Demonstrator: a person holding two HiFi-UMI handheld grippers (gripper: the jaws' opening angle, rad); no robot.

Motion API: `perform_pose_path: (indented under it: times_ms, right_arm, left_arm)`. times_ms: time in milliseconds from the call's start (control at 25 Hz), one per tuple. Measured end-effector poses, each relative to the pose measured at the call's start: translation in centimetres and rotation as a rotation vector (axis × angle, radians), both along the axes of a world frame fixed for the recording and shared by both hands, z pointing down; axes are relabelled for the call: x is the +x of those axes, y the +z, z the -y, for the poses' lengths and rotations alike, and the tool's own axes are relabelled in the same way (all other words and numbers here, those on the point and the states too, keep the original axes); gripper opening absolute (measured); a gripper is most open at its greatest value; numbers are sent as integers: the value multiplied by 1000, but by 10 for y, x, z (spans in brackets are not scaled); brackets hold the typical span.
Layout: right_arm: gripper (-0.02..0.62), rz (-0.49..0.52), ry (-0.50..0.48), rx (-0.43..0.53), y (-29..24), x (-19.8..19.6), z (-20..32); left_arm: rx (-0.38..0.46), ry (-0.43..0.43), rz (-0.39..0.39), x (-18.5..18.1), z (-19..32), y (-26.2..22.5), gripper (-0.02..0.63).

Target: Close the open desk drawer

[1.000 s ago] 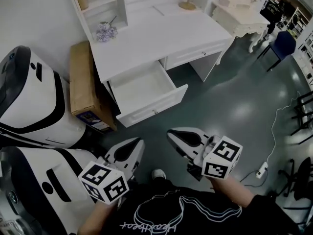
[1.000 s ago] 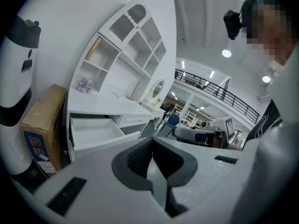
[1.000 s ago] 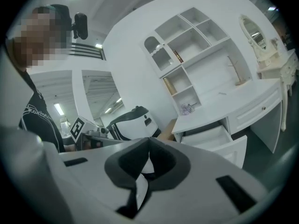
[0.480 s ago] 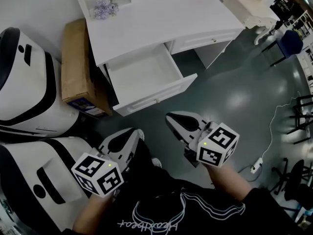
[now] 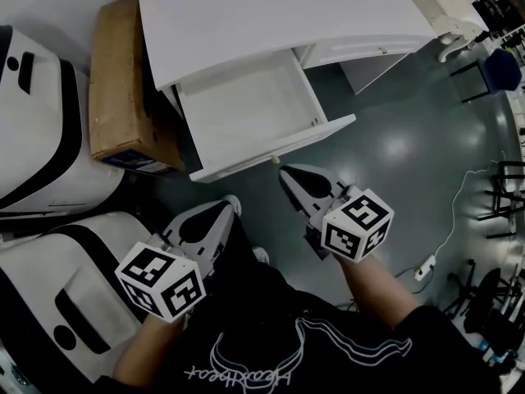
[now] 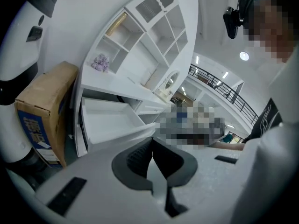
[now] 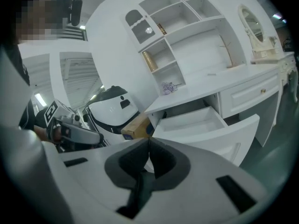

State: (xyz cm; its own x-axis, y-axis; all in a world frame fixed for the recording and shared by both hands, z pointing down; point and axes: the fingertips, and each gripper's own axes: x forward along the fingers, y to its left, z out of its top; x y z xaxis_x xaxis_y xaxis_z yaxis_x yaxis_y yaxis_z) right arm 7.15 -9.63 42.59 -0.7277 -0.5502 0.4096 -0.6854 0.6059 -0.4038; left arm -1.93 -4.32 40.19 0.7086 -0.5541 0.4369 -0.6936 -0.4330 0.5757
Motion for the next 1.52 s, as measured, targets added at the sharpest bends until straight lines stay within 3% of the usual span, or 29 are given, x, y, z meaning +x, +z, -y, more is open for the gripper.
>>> perform_pose_path:
  times_ms: [680,1520]
  right_arm:
    - [6,-81,57,-78,76,-4,30]
    - [6,-60,97,-72,81,-9,55]
  left_arm:
    - [-136,-16,-23,-15,18,55,5]
    - [-155,-19,-23,-16,27,72,5]
